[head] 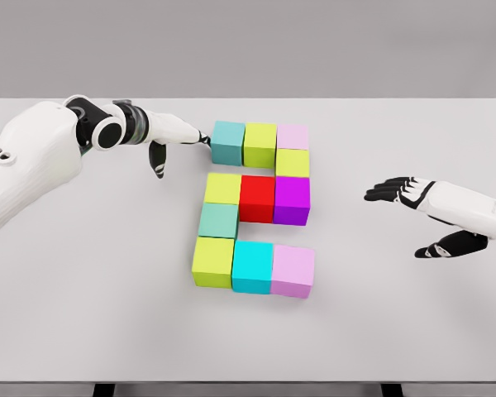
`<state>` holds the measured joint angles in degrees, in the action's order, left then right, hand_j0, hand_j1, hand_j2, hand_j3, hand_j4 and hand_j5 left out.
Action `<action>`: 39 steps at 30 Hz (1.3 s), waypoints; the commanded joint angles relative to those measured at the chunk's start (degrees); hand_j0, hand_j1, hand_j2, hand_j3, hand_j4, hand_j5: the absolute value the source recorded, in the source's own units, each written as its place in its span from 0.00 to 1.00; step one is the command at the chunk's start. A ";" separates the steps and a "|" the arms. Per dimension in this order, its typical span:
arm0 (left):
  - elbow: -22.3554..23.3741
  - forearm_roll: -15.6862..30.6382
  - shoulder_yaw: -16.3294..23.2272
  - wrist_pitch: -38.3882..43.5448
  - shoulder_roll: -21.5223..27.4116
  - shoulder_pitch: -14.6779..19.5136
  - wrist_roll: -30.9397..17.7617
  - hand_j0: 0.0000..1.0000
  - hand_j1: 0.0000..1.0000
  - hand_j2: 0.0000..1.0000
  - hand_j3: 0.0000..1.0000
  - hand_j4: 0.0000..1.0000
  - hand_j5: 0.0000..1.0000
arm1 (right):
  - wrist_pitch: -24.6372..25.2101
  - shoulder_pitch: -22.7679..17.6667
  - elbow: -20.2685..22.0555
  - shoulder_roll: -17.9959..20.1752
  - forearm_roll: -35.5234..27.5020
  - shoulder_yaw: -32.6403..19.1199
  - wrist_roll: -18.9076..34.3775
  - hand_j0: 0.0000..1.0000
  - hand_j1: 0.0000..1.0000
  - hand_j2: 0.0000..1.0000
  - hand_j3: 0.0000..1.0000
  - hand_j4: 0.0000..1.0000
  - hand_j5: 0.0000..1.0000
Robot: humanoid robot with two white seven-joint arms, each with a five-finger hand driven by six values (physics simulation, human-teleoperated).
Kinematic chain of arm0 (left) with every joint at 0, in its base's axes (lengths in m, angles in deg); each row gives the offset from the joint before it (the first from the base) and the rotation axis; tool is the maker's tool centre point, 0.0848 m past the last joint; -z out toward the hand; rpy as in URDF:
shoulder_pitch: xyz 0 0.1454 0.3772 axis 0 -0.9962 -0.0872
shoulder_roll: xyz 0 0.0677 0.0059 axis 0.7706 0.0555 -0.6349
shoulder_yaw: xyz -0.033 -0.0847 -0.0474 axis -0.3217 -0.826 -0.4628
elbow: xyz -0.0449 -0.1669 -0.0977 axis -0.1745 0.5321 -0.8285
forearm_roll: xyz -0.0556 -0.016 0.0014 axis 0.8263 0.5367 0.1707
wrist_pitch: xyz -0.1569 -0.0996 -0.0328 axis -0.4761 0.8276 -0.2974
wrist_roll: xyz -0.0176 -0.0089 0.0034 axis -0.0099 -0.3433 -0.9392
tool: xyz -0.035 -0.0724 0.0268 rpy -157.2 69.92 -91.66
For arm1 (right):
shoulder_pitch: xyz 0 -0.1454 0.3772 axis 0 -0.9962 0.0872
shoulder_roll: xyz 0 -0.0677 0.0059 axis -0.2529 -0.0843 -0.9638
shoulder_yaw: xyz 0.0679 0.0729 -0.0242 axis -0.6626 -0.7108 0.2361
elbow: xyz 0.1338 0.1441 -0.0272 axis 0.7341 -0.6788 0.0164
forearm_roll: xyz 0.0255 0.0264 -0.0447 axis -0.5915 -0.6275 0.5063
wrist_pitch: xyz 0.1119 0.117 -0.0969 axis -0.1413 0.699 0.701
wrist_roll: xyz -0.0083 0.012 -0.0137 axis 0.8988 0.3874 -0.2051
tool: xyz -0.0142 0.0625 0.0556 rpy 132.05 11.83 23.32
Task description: Assemble the squares on the desktop into the number 2
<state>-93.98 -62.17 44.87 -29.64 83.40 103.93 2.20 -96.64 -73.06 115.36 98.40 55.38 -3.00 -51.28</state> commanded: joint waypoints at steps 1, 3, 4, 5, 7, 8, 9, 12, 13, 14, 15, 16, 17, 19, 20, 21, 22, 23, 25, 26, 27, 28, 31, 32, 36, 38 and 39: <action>-0.08 0.02 -0.07 0.02 0.01 0.00 0.02 1.00 1.00 1.00 1.00 1.00 1.00 | 0.16 0.00 0.11 0.06 -0.43 -0.03 -0.03 1.00 1.00 1.00 1.00 1.00 1.00; -0.08 0.02 -0.07 0.02 0.01 0.00 0.02 1.00 1.00 1.00 1.00 1.00 1.00 | 0.16 0.09 0.02 0.15 -0.43 -0.03 -0.03 1.00 1.00 1.00 1.00 1.00 1.00; -0.08 0.02 -0.16 0.02 0.10 0.00 0.02 1.00 1.00 1.00 1.00 1.00 1.00 | 0.16 0.09 0.02 0.15 -0.52 -0.03 -0.03 1.00 1.00 1.00 1.00 1.00 1.00; -0.08 0.10 -0.16 0.02 0.18 0.00 0.02 1.00 1.00 1.00 1.00 1.00 1.00 | 0.16 0.09 0.02 0.15 -0.43 0.06 -0.03 1.00 1.00 1.00 1.00 1.00 1.00; -0.08 0.19 -0.16 0.02 0.27 0.00 0.02 1.00 1.00 1.00 1.00 1.00 1.00 | 0.16 0.09 0.02 0.15 -0.43 0.06 -0.03 1.00 1.00 1.00 1.00 1.00 1.00; 0.01 0.19 -0.16 0.02 0.36 0.00 0.02 1.00 1.00 1.00 1.00 1.00 1.00 | 0.16 0.09 0.02 0.15 -0.43 0.06 -0.03 1.00 1.00 1.00 1.00 1.00 1.00; 0.01 0.19 -0.16 0.02 0.45 0.00 0.02 1.00 1.00 1.00 1.00 1.00 1.00 | 0.16 0.09 0.02 0.06 -0.52 0.06 -0.03 1.00 1.00 1.00 1.00 1.00 1.00; 0.09 0.19 -0.25 0.02 0.53 0.00 0.02 1.00 1.00 1.00 1.00 1.00 1.00 | 0.16 0.09 0.02 0.06 -0.43 0.06 -0.03 1.00 1.00 1.00 1.00 1.00 1.00; 0.18 0.19 -0.25 0.02 0.71 0.00 0.02 1.00 1.00 1.00 1.00 1.00 1.00 | 0.16 0.09 0.02 0.15 -0.43 0.06 -0.03 1.00 1.00 1.00 1.00 1.00 1.00; 0.18 0.19 -0.25 0.11 0.71 0.00 0.02 1.00 1.00 1.00 1.00 1.00 1.00 | 0.16 0.09 0.02 0.15 -0.43 0.06 -0.03 1.00 1.00 1.00 1.00 1.00 1.00; 0.18 0.19 -0.25 0.02 0.80 0.00 0.02 1.00 1.00 1.00 1.00 1.00 1.00 | 0.16 0.09 0.02 0.06 -0.43 0.06 -0.03 1.00 1.00 1.00 1.00 1.00 1.00; 0.27 0.28 -0.34 0.02 0.80 0.09 0.02 1.00 1.00 1.00 1.00 1.00 1.00 | 0.16 0.09 0.02 0.06 -0.43 0.06 -0.03 1.00 1.00 1.00 1.00 1.00 1.00; 0.27 0.28 -0.34 0.02 0.97 0.18 0.02 1.00 1.00 1.00 1.00 1.00 1.00 | 0.16 0.09 0.02 0.15 -0.43 0.06 -0.03 1.00 1.00 1.00 1.00 1.00 1.00; 0.09 0.89 -0.34 0.02 2.38 0.26 0.02 1.00 1.00 1.00 1.00 1.00 1.00 | 0.16 0.09 0.02 0.15 -0.43 0.15 -0.03 1.00 1.00 1.00 1.00 1.00 1.00; -0.26 2.03 -0.34 -0.15 3.34 0.26 0.02 1.00 1.00 1.00 1.00 1.00 1.00 | 0.16 0.09 0.02 0.15 -0.43 0.15 -0.03 1.00 1.00 1.00 1.00 1.00 1.00; -0.52 3.26 -0.34 -2.77 4.83 0.61 0.02 1.00 1.00 1.00 1.00 1.00 1.00 | 0.16 0.09 0.02 0.06 -0.43 0.15 -0.03 1.00 1.00 1.00 1.00 1.00 1.00; -1.22 4.67 -1.21 -7.88 6.51 1.32 0.02 1.00 1.00 1.00 1.00 1.00 1.00 | 0.16 0.09 0.02 0.15 -0.43 0.15 -0.03 1.00 1.00 1.00 1.00 1.00 1.00; -2.10 5.46 -2.71 -12.01 8.18 1.32 0.02 1.00 1.00 1.00 1.00 1.00 1.00 | 0.16 0.09 0.02 0.15 -0.43 0.15 -0.03 1.00 1.00 1.00 1.00 1.00 1.00; -4.12 5.99 -6.22 -19.66 11.34 0.88 0.02 1.00 1.00 1.00 1.00 1.00 1.00 | 0.16 0.09 0.02 0.15 -0.43 0.15 -0.03 1.00 1.00 1.00 1.00 1.00 1.00; -4.91 6.34 -7.63 -22.38 12.75 0.62 0.02 1.00 1.00 1.00 1.00 1.00 1.00 | 0.16 0.09 0.02 0.15 -0.43 0.15 -0.03 1.00 1.00 1.00 1.00 1.00 1.00; -5.97 7.75 -9.12 -26.02 14.77 0.44 0.02 1.00 1.00 1.00 1.00 1.00 1.00 | 0.16 0.09 0.02 0.15 -0.43 0.24 -0.03 1.00 1.00 1.00 1.00 1.00 1.00; -6.76 9.50 -9.83 -26.02 16.61 0.26 0.02 1.00 1.00 1.00 1.00 1.00 1.00 | 0.16 0.09 0.02 0.15 -0.43 0.33 -0.03 1.00 1.00 1.00 1.00 1.00 1.00; -10.45 20.04 -10.71 -26.02 24.43 0.00 0.02 1.00 1.00 1.00 1.00 1.00 1.00 | 0.16 0.09 0.02 0.15 -0.43 0.33 -0.03 1.00 1.00 1.00 1.00 1.00 1.00; -11.07 23.38 -10.80 -26.02 26.11 -0.79 0.02 1.00 1.00 1.00 1.00 1.00 1.00 | 0.16 0.09 0.02 0.15 -0.43 0.41 -0.03 1.00 1.00 1.00 1.00 1.00 1.00; -15.11 36.57 -10.97 -26.02 32.87 -6.59 0.02 1.00 1.00 1.00 1.00 1.00 1.00 | 0.16 0.18 0.02 0.06 -0.43 1.12 -0.03 1.00 1.00 1.00 1.00 1.00 1.00; -17.75 41.58 -11.06 -26.02 35.95 -9.93 0.02 1.00 1.00 1.00 1.00 1.00 1.00 | 0.16 0.18 0.02 0.06 -0.43 1.12 -0.03 1.00 1.00 1.00 1.00 1.00 1.00; -17.92 43.52 -11.23 -26.02 36.57 -11.33 0.02 1.00 1.00 1.00 1.00 1.00 1.00 | 0.16 0.18 -0.06 0.15 -0.34 1.12 -0.03 1.00 1.00 1.00 1.00 1.00 1.00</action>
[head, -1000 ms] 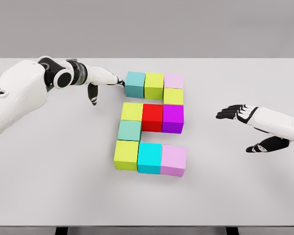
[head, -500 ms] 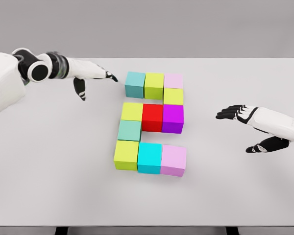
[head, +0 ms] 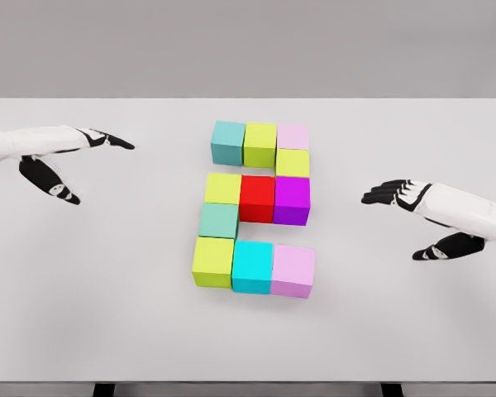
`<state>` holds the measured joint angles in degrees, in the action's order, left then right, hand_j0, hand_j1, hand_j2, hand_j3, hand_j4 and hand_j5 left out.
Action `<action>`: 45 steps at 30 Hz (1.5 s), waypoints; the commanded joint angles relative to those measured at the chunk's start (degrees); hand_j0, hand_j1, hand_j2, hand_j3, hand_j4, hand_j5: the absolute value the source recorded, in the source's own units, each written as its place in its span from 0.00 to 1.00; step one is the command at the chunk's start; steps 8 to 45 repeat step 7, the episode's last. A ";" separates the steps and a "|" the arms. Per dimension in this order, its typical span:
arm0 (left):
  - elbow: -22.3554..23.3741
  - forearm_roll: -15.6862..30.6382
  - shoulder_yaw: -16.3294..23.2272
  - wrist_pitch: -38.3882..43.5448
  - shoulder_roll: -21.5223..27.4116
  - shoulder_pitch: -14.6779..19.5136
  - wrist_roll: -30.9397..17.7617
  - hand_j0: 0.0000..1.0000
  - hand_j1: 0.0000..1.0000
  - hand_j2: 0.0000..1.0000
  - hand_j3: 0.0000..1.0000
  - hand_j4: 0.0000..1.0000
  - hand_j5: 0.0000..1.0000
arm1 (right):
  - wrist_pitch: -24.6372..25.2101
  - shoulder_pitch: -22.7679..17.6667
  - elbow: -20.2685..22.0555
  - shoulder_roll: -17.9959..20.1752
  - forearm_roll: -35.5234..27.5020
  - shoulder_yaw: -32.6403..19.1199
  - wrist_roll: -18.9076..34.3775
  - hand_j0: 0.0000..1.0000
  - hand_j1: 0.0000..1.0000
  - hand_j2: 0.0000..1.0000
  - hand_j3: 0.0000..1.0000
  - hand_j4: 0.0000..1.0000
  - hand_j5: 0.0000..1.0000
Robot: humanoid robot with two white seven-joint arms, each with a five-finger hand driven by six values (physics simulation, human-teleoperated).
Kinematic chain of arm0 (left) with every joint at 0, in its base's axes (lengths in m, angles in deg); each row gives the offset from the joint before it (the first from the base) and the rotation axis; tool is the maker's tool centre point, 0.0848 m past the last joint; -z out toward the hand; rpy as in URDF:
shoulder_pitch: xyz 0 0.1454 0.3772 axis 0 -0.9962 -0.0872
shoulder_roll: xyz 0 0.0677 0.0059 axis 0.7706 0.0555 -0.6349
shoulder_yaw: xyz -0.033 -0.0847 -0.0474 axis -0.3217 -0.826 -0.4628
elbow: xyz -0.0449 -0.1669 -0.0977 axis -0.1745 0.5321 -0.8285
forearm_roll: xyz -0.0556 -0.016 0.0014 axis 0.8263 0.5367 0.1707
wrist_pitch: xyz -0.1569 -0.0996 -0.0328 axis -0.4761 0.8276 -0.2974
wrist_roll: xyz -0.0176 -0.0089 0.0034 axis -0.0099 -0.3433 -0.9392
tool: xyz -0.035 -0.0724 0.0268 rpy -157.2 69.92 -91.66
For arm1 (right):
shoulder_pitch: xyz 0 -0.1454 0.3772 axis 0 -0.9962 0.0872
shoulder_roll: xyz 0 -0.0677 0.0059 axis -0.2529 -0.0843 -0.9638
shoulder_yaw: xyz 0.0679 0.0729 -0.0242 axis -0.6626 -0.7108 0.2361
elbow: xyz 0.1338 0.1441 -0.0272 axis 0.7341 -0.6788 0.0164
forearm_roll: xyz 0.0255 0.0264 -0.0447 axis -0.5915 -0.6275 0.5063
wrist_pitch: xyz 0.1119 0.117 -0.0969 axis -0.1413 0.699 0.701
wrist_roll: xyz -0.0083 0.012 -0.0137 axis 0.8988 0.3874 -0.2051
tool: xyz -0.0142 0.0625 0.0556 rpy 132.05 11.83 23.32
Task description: Assemble the squares on the desktop into the number 2
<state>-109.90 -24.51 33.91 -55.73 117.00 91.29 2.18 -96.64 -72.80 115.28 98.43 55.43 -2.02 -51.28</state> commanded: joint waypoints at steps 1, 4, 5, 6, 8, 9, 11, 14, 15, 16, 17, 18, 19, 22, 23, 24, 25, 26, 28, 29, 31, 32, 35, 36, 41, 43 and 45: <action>-2.09 8.14 -0.81 0.08 3.77 -0.46 0.03 1.00 1.00 1.00 1.00 1.00 1.00 | 0.17 0.00 -0.24 0.12 -0.39 0.06 -0.03 1.00 1.00 1.00 1.00 1.00 1.00; -2.18 10.07 -0.99 0.08 4.03 -5.38 0.03 1.00 1.00 1.00 1.00 1.00 1.00 | 0.17 -0.09 -0.07 -0.06 -0.39 0.23 -0.03 1.00 1.00 1.00 1.00 1.00 1.00; -2.18 10.69 -1.07 0.08 3.94 -6.00 0.03 1.00 1.00 1.00 1.00 1.00 1.00 | 0.17 -0.09 0.02 -0.06 -0.31 0.49 -0.03 1.00 1.00 1.00 1.00 1.00 1.00; -2.18 10.95 -1.07 0.08 3.94 -6.87 0.03 1.00 1.00 1.00 1.00 1.00 1.00 | 0.17 -0.09 0.11 0.03 -0.13 0.41 -0.03 1.00 1.00 1.00 1.00 1.00 1.00; -2.00 11.13 -1.07 0.08 3.94 -7.23 0.03 1.00 1.00 1.00 1.00 1.00 1.00 | 0.17 -0.09 0.11 0.03 -0.13 0.32 -0.03 1.00 1.00 1.00 1.00 1.00 1.00; -2.00 11.13 -1.07 0.08 3.94 -7.23 0.03 1.00 1.00 1.00 1.00 1.00 1.00 | 0.17 -0.09 0.11 0.03 -0.13 0.32 -0.03 1.00 1.00 1.00 1.00 1.00 1.00; -2.00 11.13 -1.07 0.08 3.94 -7.23 0.03 1.00 1.00 1.00 1.00 1.00 1.00 | 0.17 -0.09 0.11 0.03 -0.13 0.32 -0.03 1.00 1.00 1.00 1.00 1.00 1.00; -2.00 11.13 -1.07 0.08 3.94 -7.23 0.03 1.00 1.00 1.00 1.00 1.00 1.00 | 0.17 -0.09 0.11 0.03 -0.13 0.32 -0.03 1.00 1.00 1.00 1.00 1.00 1.00; -2.00 11.13 -1.07 0.08 3.94 -7.23 0.03 1.00 1.00 1.00 1.00 1.00 1.00 | 0.17 -0.09 0.11 0.03 -0.13 0.32 -0.03 1.00 1.00 1.00 1.00 1.00 1.00; -2.00 11.13 -1.07 0.08 3.94 -7.23 0.03 1.00 1.00 1.00 1.00 1.00 1.00 | 0.17 -0.09 0.11 0.03 -0.13 0.32 -0.03 1.00 1.00 1.00 1.00 1.00 1.00; -2.00 11.13 -1.07 0.08 3.94 -7.23 0.03 1.00 1.00 1.00 1.00 1.00 1.00 | 0.17 -0.09 0.11 0.03 -0.13 0.32 -0.03 1.00 1.00 1.00 1.00 1.00 1.00; -2.00 11.13 -1.07 0.08 3.94 -7.23 0.03 1.00 1.00 1.00 1.00 1.00 1.00 | 0.17 -0.09 0.11 0.03 -0.13 0.32 -0.03 1.00 1.00 1.00 1.00 1.00 1.00; -2.00 11.13 -1.07 0.08 3.94 -7.23 0.03 1.00 1.00 1.00 1.00 1.00 1.00 | 0.17 -0.09 0.11 0.03 -0.13 0.32 -0.03 1.00 1.00 1.00 1.00 1.00 1.00; -2.00 11.13 -1.07 0.08 3.94 -7.23 0.03 1.00 1.00 1.00 1.00 1.00 1.00 | 0.17 -0.09 0.11 0.03 -0.13 0.32 -0.03 1.00 1.00 1.00 1.00 1.00 1.00; -2.00 11.13 -1.07 0.08 3.94 -7.23 0.03 1.00 1.00 1.00 1.00 1.00 1.00 | 0.17 -0.09 0.11 0.03 -0.13 0.32 -0.03 1.00 1.00 1.00 1.00 1.00 1.00; -2.00 11.13 -1.07 0.08 3.94 -7.23 0.03 1.00 1.00 1.00 1.00 1.00 1.00 | 0.17 -0.09 0.11 0.03 -0.13 0.32 -0.03 1.00 1.00 1.00 1.00 1.00 1.00; -2.00 11.13 -1.07 0.08 3.94 -7.23 0.03 1.00 1.00 1.00 1.00 1.00 1.00 | 0.17 -0.09 0.11 0.03 -0.13 0.32 -0.03 1.00 1.00 1.00 1.00 1.00 1.00; -2.00 11.13 -1.07 0.08 3.94 -7.23 0.03 1.00 1.00 1.00 1.00 1.00 1.00 | 0.17 -0.09 0.11 0.03 -0.13 0.32 -0.03 1.00 1.00 1.00 1.00 1.00 1.00; -2.00 11.13 -1.07 0.08 3.94 -7.23 0.03 1.00 1.00 1.00 1.00 1.00 1.00 | 0.17 -0.09 0.11 0.03 -0.13 0.32 -0.03 1.00 1.00 1.00 1.00 1.00 1.00; -2.00 11.13 -1.07 0.08 3.94 -7.23 0.03 1.00 1.00 1.00 1.00 1.00 1.00 | 0.17 -0.09 0.11 0.03 -0.13 0.32 -0.03 1.00 1.00 1.00 1.00 1.00 1.00; -2.00 11.13 -1.07 0.08 3.94 -7.23 0.03 1.00 1.00 1.00 1.00 1.00 1.00 | 0.17 -0.09 0.11 0.03 -0.13 0.32 -0.03 1.00 1.00 1.00 1.00 1.00 1.00; -2.00 11.13 -1.07 0.08 3.94 -7.23 0.03 1.00 1.00 1.00 1.00 1.00 1.00 | 0.17 -0.09 0.11 0.03 -0.13 0.32 -0.03 1.00 1.00 1.00 1.00 1.00 1.00; -2.00 11.13 -1.07 0.08 3.94 -7.23 0.03 1.00 1.00 1.00 1.00 1.00 1.00 | 0.17 -0.09 0.11 0.03 -0.13 0.32 -0.03 1.00 1.00 1.00 1.00 1.00 1.00; -2.00 11.13 -1.07 0.08 3.94 -7.23 0.03 1.00 1.00 1.00 1.00 1.00 1.00 | 0.17 -0.09 0.11 0.03 -0.13 0.32 -0.03 1.00 1.00 1.00 1.00 1.00 1.00; -2.00 11.13 -1.07 0.08 3.94 -7.23 0.03 1.00 1.00 1.00 1.00 1.00 1.00 | 0.17 -0.09 0.11 0.03 -0.13 0.32 -0.03 1.00 1.00 1.00 1.00 1.00 1.00; -2.00 11.13 -1.07 0.08 3.94 -7.23 0.03 1.00 1.00 1.00 1.00 1.00 1.00 | 0.17 -0.09 0.11 0.03 -0.13 0.32 -0.03 1.00 1.00 1.00 1.00 1.00 1.00; -2.00 11.13 -1.07 0.08 3.94 -7.23 0.03 1.00 1.00 1.00 1.00 1.00 1.00 | 0.17 -0.09 0.11 0.03 -0.13 0.32 -0.03 1.00 1.00 1.00 1.00 1.00 1.00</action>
